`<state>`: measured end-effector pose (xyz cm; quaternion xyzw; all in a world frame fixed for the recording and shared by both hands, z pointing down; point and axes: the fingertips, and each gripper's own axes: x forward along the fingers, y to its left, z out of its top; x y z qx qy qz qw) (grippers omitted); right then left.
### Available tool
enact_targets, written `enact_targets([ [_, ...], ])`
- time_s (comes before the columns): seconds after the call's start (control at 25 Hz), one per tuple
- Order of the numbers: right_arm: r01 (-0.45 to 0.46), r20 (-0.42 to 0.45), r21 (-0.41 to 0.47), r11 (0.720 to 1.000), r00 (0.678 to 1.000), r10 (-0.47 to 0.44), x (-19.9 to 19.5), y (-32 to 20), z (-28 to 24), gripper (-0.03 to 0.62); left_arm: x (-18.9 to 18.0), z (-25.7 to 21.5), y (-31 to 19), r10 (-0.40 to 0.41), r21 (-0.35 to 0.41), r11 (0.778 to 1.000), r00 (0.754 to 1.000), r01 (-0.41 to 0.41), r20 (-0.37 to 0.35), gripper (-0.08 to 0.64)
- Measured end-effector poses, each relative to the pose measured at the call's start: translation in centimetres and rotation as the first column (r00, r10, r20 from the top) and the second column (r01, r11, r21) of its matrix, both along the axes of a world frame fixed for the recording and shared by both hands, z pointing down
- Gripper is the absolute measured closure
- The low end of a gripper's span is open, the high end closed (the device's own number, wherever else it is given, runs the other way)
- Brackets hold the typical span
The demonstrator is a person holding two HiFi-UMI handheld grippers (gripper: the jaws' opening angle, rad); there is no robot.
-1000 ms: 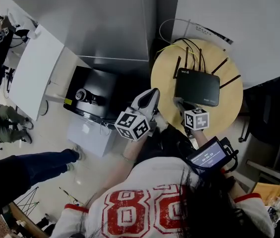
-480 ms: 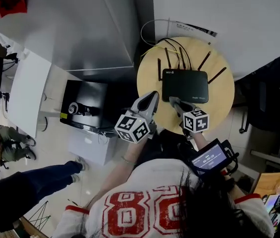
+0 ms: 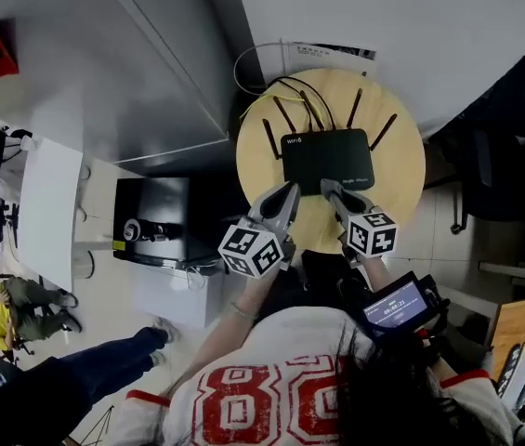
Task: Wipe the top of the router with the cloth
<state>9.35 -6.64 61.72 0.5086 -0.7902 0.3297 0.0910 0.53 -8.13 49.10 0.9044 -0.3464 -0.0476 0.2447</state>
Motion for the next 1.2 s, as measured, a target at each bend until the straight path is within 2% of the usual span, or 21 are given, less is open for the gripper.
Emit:
enact_targets([
  [0.2,-0.130,-0.018,-0.005,0.992,0.991,0.130,0.4,3.8,-0.1,0.551,-1.1,0.0,3.1,0.061,0.002,0.998,0.998,-0.061,-0.007,0.565],
  [0.4,-0.253,0.032,0.057,0.966,0.967,0.251,-3.5,8.3,-2.4,0.551,-6.5,-1.4,8.7,0.114,0.044,0.993,0.993,-0.114,0.008,0.565],
  [0.56,-0.320,0.027,0.080,0.944,0.948,0.319,-6.1,13.5,-4.6,0.551,-10.3,-1.3,13.3,0.132,0.004,0.991,0.991,-0.132,0.007,0.565],
  [0.68,-0.325,0.009,0.068,0.943,0.946,0.325,-7.2,16.7,-5.9,0.551,-11.6,-1.2,15.4,0.118,-0.027,0.993,0.993,-0.118,-0.025,0.565],
  [0.8,-0.332,0.026,0.094,0.939,0.943,0.331,-8.1,18.5,-8.2,0.551,-12.3,-2.4,17.1,0.109,-0.018,0.994,0.992,-0.110,-0.071,0.565],
  [0.92,-0.322,0.024,0.100,0.942,0.947,0.321,-9.4,19.2,-10.5,0.551,-12.7,-4.4,18.2,0.130,-0.006,0.991,0.988,-0.131,-0.087,0.565],
  [1.04,-0.305,0.031,0.088,0.948,0.952,0.303,-9.6,19.4,-11.2,0.551,-11.7,-5.3,18.0,0.133,-0.004,0.991,0.986,-0.134,-0.098,0.565],
  [1.2,-0.244,0.057,0.152,0.958,0.970,0.238,-9.1,21.1,-9.8,0.552,-9.0,-3.4,19.7,0.114,0.027,0.993,0.989,-0.112,-0.097,0.565],
])
